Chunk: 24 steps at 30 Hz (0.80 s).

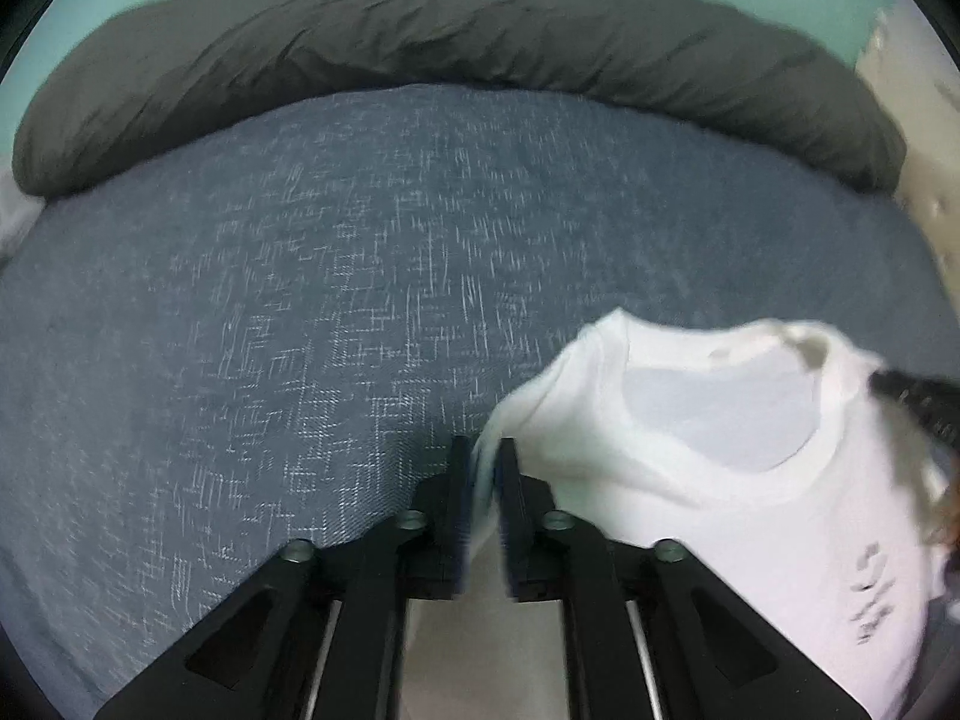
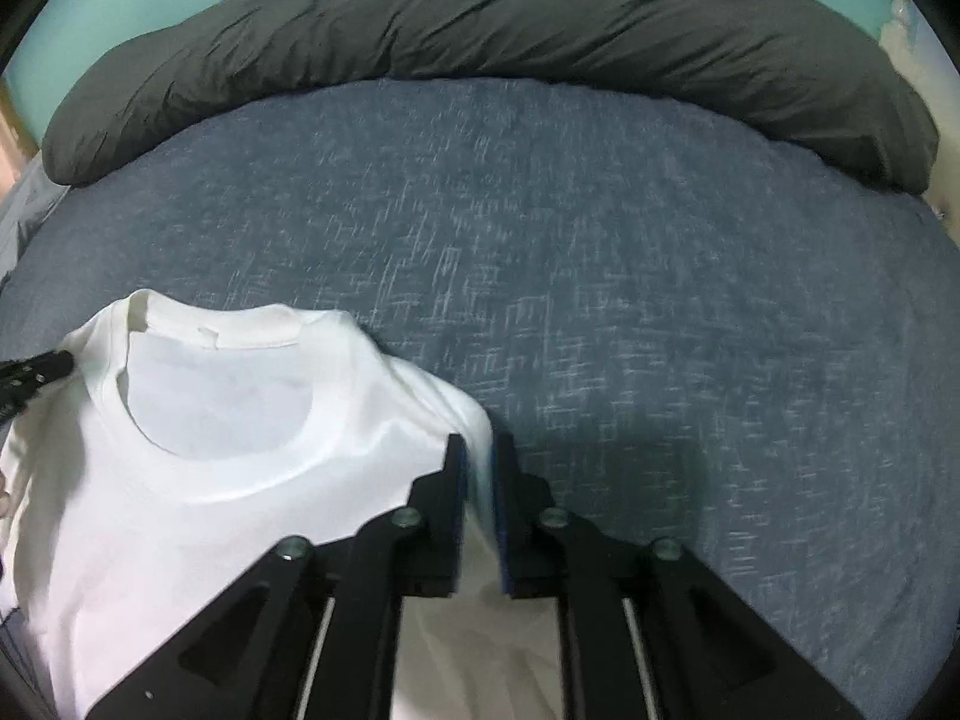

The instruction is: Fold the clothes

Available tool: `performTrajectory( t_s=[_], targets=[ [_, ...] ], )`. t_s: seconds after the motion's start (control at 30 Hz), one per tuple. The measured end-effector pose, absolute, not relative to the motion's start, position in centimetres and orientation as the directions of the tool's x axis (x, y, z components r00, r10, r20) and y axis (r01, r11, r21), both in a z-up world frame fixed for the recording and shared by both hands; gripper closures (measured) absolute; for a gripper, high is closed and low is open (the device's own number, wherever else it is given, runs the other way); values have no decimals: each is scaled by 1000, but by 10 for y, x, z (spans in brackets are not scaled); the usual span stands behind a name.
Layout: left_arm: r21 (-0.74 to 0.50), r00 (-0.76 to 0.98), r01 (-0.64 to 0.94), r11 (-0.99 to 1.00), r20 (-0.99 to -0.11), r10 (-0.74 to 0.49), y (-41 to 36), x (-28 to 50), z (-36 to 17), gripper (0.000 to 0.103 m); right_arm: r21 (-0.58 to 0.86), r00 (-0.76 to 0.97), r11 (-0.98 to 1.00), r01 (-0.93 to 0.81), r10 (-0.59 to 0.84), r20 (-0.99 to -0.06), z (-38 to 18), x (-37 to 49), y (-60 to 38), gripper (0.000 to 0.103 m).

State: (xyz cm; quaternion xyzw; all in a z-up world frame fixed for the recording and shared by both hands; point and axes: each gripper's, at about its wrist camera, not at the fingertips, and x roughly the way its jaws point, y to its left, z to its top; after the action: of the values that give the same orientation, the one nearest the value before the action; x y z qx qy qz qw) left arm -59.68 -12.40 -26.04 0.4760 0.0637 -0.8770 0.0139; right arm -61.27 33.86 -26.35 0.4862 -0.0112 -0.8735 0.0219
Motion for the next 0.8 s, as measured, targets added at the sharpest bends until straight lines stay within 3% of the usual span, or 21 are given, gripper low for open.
performTrajectory(
  t_s=[0.03,0.1,0.13,0.4,0.57,0.8],
  targets=[
    [-141,-558,99,-985,-828,62,-131,-595,-254,73,58,-537,-998,21,-60,-841,-258,-609,342,72],
    [-194,-586,119,-974,-805,89,-142,-588,-240,58,91,-559,-996,7,-79,-825,-248,-600,349,48],
    [-199,-594,124,-972,-799,88,-146,-585,-236,56,108,-570,-994,1,-89,-817,-242,-596,353,46],
    [-276,-568,129,-952,-808,157,-165,-509,-225,55,261,-623,-965,-14,-196,-758,-211,-542,379,44],
    [-340,-502,134,-931,-833,232,-166,-433,-243,55,331,-580,-943,-20,-258,-773,-221,-471,392,44],
    [-313,-448,93,-945,-861,241,-153,-331,-255,55,363,-517,-932,12,-316,-795,-235,-363,391,43]
  ],
)
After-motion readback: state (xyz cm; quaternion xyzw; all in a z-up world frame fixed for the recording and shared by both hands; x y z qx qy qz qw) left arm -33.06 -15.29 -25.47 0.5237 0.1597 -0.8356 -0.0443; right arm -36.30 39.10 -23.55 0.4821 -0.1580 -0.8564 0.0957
